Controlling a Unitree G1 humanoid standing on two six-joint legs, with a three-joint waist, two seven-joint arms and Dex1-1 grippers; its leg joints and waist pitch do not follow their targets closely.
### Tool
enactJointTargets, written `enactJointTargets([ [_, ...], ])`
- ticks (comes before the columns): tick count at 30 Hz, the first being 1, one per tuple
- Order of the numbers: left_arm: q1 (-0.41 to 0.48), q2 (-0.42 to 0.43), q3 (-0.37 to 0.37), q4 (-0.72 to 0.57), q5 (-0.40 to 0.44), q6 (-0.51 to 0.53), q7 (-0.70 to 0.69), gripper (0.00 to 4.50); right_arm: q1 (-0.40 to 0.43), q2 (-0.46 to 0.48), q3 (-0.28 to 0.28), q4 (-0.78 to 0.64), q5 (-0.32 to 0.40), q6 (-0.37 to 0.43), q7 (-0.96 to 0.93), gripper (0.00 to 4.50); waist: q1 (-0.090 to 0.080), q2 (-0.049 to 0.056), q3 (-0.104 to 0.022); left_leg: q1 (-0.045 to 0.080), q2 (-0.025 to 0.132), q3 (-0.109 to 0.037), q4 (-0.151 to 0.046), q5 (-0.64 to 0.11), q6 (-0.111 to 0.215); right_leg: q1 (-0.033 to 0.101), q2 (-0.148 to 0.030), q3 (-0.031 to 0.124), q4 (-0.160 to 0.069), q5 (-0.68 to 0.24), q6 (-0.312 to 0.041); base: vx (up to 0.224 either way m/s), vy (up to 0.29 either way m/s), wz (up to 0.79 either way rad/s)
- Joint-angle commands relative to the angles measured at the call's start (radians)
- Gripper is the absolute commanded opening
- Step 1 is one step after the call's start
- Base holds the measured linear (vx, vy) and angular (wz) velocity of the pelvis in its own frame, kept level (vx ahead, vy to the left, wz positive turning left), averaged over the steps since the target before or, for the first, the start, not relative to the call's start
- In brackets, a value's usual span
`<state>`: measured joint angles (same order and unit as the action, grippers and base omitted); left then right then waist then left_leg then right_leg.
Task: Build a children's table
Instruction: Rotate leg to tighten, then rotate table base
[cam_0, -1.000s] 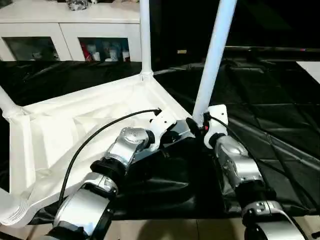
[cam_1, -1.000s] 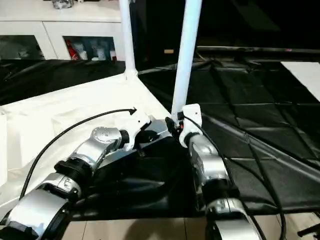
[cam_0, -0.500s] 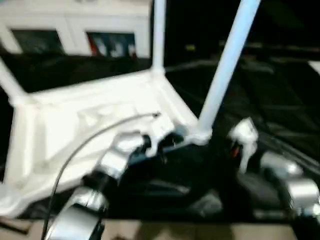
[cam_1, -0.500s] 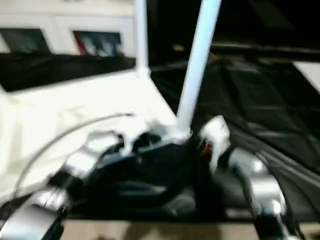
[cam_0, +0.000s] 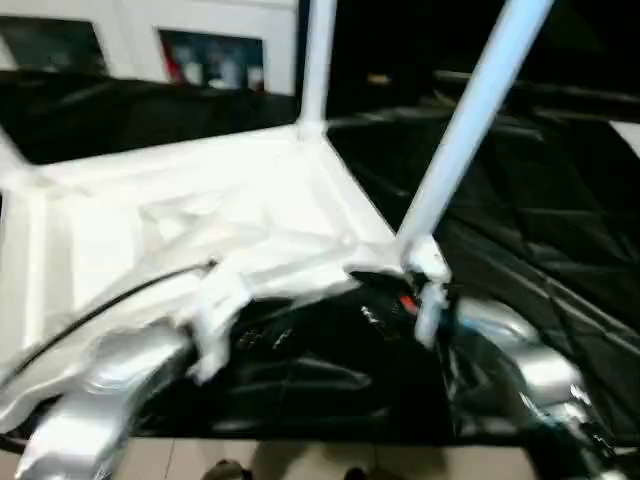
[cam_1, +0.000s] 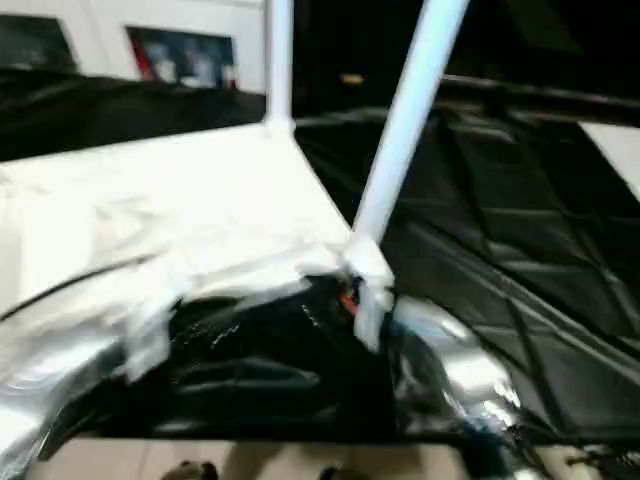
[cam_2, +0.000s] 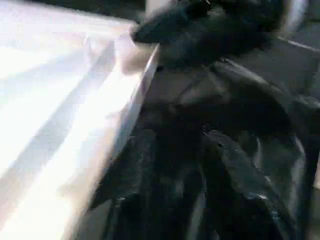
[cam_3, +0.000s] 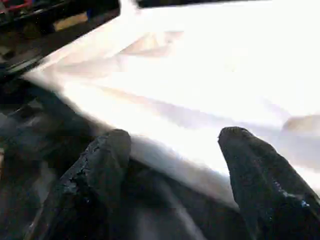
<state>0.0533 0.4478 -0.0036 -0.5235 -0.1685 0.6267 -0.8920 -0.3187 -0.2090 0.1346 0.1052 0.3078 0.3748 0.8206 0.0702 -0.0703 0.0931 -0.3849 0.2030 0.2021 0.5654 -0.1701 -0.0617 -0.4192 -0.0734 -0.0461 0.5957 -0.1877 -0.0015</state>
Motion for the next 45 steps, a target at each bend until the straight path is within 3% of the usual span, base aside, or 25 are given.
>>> enactJointTargets([
  [1,0.042,0.015,0.039,-0.086,-0.023,0.057,-0.006,1.88,-0.023,0.023,-0.022,0.061,-0.026,-0.048,-0.068,3.19,-0.001,0.017,-0.049,0.031,0.039,-0.012,-0.071,-0.196,0.017,0.031,-0.048,0.044,-0.062,-0.182,-0.194,0.000,0.000,0.00],
  [2,0.087,0.029,0.065,-0.120,-0.022,0.082,-0.007,2.08,-0.052,0.051,-0.034,0.118,-0.051,-0.077,-0.134,3.19,0.000,0.008,-0.048,0.027,0.038,-0.013,-0.074,-0.195,0.007,0.034,-0.049,0.043,-0.060,-0.178,-0.189,0.000,0.000,0.00],
  [4,0.113,0.039,0.080,-0.145,-0.025,0.106,-0.004,2.21,-0.069,0.065,-0.040,0.150,-0.066,-0.092,-0.175,3.19,-0.003,0.010,-0.048,0.027,0.037,-0.013,-0.076,-0.202,-0.007,0.034,-0.050,0.043,-0.059,-0.187,-0.187,0.000,0.000,0.00],
  [5,0.144,0.049,0.095,-0.160,-0.019,0.123,-0.002,2.28,-0.091,0.080,-0.055,0.195,-0.088,-0.110,-0.243,3.19,-0.005,0.007,-0.048,0.031,0.035,-0.012,-0.072,-0.206,-0.014,0.031,-0.048,0.045,-0.057,-0.181,-0.170,0.000,0.000,0.00],
  [6,0.192,0.078,0.116,-0.194,-0.029,0.164,0.016,2.28,-0.124,0.097,-0.086,0.265,-0.114,-0.126,-0.350,3.19,-0.007,0.002,-0.048,0.028,0.033,-0.011,-0.073,-0.199,-0.018,0.033,-0.047,0.045,-0.057,-0.177,-0.166,0.000,0.000,0.00],
  [11,0.267,0.107,0.148,-0.185,0.012,0.163,0.067,2.69,-0.197,0.115,-0.168,0.428,-0.115,-0.182,-0.515,3.19,-0.009,0.006,-0.049,0.031,0.028,-0.009,-0.067,-0.215,-0.027,0.030,-0.041,0.046,-0.053,-0.160,-0.132,0.000,0.000,0.00],
  [13,0.266,0.109,0.144,-0.147,0.060,0.125,0.107,2.72,-0.226,0.113,-0.190,0.490,-0.111,-0.213,-0.541,3.19,-0.005,0.008,-0.049,0.031,0.028,-0.010,-0.067,-0.219,-0.027,0.031,-0.040,0.046,-0.053,-0.157,-0.121,0.000,0.000,0.00],
  [15,0.234,0.099,0.142,-0.090,0.114,0.065,0.174,3.03,-0.275,0.100,-0.220,0.583,-0.113,-0.270,-0.586,3.19,-0.005,0.008,-0.051,0.030,0.027,-0.010,-0.065,-0.227,-0.028,0.030,-0.040,0.045,-0.053,-0.159,-0.117,0.000,0.000,0.00],
  [17,0.222,0.096,0.144,-0.078,0.123,0.053,0.188,3.10,-0.288,0.092,-0.226,0.602,-0.114,-0.280,-0.596,3.19,0.000,0.009,-0.053,0.031,0.026,-0.010,-0.062,-0.217,-0.028,0.031,-0.042,0.046,-0.049,-0.145,-0.125,0.000,0.000,0.00],
  [18,0.206,0.095,0.145,-0.061,0.136,0.033,0.205,3.09,-0.307,0.080,-0.238,0.629,-0.114,-0.293,-0.613,3.19,0.002,0.017,-0.055,0.031,0.026,-0.011,-0.062,-0.219,-0.031,0.030,-0.041,0.046,-0.047,-0.140,-0.127,0.000,0.000,0.00],
  [19,0.184,0.099,0.147,-0.040,0.147,0.009,0.236,3.18,-0.342,0.064,-0.259,0.679,-0.116,-0.320,-0.641,3.19,0.002,0.011,-0.055,0.031,0.025,-0.010,-0.060,-0.233,-0.033,0.030,-0.040,0.045,-0.047,-0.143,-0.131,0.000,0.000,0.00],
  [20,0.174,0.098,0.147,-0.032,0.150,-0.001,0.246,3.32,-0.358,0.054,-0.269,0.701,-0.115,-0.332,-0.652,3.19,0.002,0.010,-0.054,0.030,0.024,-0.010,-0.059,-0.242,-0.034,0.029,-0.039,0.045,-0.048,-0.155,-0.132,0.000,0.000,0.00],
  [21,0.167,0.095,0.149,-0.028,0.147,-0.009,0.251,3.46,-0.378,0.042,-0.278,0.730,-0.109,-0.344,-0.650,3.19,0.012,0.021,-0.056,0.035,0.025,-0.011,-0.057,-0.262,-0.040,0.027,-0.042,0.046,-0.047,-0.178,-0.134,0.000,0.000,0.00],
  [24,0.196,0.093,0.153,-0.054,0.118,-0.012,0.233,3.63,-0.413,0.012,-0.259,0.808,-0.118,-0.404,-0.553,3.19,0.016,0.016,-0.055,0.034,0.026,-0.010,-0.056,-0.281,-0.044,0.027,-0.041,0.045,-0.047,-0.183,-0.134,0.000,0.000,0.00],
  [25,0.196,0.093,0.153,-0.054,0.118,-0.012,0.233,3.63,-0.413,0.012,-0.259,0.808,-0.119,-0.404,-0.553,3.19,0.013,0.016,-0.056,0.025,0.026,-0.015,-0.056,-0.283,-0.044,0.034,-0.042,0.042,-0.044,-0.180,-0.140,0.000,0.000,0.00],
  [26,0.217,0.083,0.166,-0.070,0.100,-0.019,0.222,3.91,-0.416,0.003,-0.248,0.825,-0.126,-0.422,-0.520,3.19,0.014,0.016,-0.057,0.026,0.025,-0.014,-0.054,-0.278,-0.040,0.033,-0.042,0.043,-0.044,-0.172,-0.140,0.000,0.000,0.00],
  [29,0.273,0.034,0.226,-0.096,0.044,-0.071,0.223,4.01,-0.425,-0.002,-0.237,0.860,-0.112,-0.466,-0.412,3.19,0.007,0.010,-0.058,0.016,0.026,-0.015,-0.054,-0.277,-0.017,0.040,-0.046,0.043,-0.046,-0.161,-0.160,0.000,0.000,0.00],
  [30,0.298,0.008,0.259,-0.102,0.024,-0.099,0.235,4.07,-0.420,-0.002,-0.238,0.850,-0.098,-0.461,-0.376,3.19,0.007,0.010,-0.057,0.017,0.026,-0.015,-0.053,-0.277,-0.013,0.038,-0.046,0.043,-0.047,-0.162,-0.163,0.000,0.000,0.00],
  [31,0.326,-0.018,0.293,-0.106,0.001,-0.135,0.247,4.25,-0.413,-0.002,-0.240,0.841,-0.086,-0.461,-0.342,3.19,0.002,0.005,-0.059,0.010,0.026,-0.016,-0.052,-0.265,0.001,0.046,-0.047,0.043,-0.044,-0.146,-0.174,0.000,0.000,0.00],
  [36,0.454,-0.105,0.393,-0.101,-0.050,-0.267,0.265,4.48,-0.309,0.007,-0.233,0.692,-0.043,-0.437,-0.272,3.19,0.003,0.005,-0.056,0.015,0.032,-0.014,-0.051,-0.268,0.024,0.039,-0.042,0.044,-0.053,-0.178,-0.168,0.000,0.000,0.00],
  [38,0.480,-0.125,0.412,-0.097,-0.068,-0.294,0.258,4.48,-0.283,0.012,-0.234,0.658,-0.031,-0.419,-0.270,3.19,0.003,0.005,-0.053,0.019,0.033,-0.016,-0.056,-0.301,0.019,0.034,-0.039,0.044,-0.059,-0.232,-0.153,0.000,0.000,0.00],
  [40,0.552,-0.190,0.488,-0.074,-0.129,-0.390,0.232,4.48,-0.171,0.024,-0.211,0.529,-0.018,-0.375,-0.257,3.19,0.005,0.006,-0.047,0.018,0.035,-0.017,-0.061,-0.333,0.008,0.033,-0.041,0.046,-0.068,-0.276,-0.130,0.000,0.000,0.00],
  [41,0.561,-0.201,0.504,-0.063,-0.143,-0.407,0.227,4.48,-0.148,0.026,-0.206,0.506,-0.016,-0.363,-0.254,3.19,0.005,0.010,-0.050,0.023,0.035,-0.019,-0.063,-0.363,-0.002,0.029,-0.039,0.046,-0.072,-0.299,-0.121,0.000,0.000,0.00],
  [45,0.561,-0.257,0.596,-0.007,-0.197,-0.540,0.256,4.48,-0.064,0.037,-0.193,0.425,-0.018,-0.335,-0.234,3.19,0.009,0.005,-0.046,0.026,0.033,-0.023,-0.065,-0.428,-0.014,0.023,-0.039,0.048,-0.083,-0.373,-0.095,0.000,0.000,0.00],
])
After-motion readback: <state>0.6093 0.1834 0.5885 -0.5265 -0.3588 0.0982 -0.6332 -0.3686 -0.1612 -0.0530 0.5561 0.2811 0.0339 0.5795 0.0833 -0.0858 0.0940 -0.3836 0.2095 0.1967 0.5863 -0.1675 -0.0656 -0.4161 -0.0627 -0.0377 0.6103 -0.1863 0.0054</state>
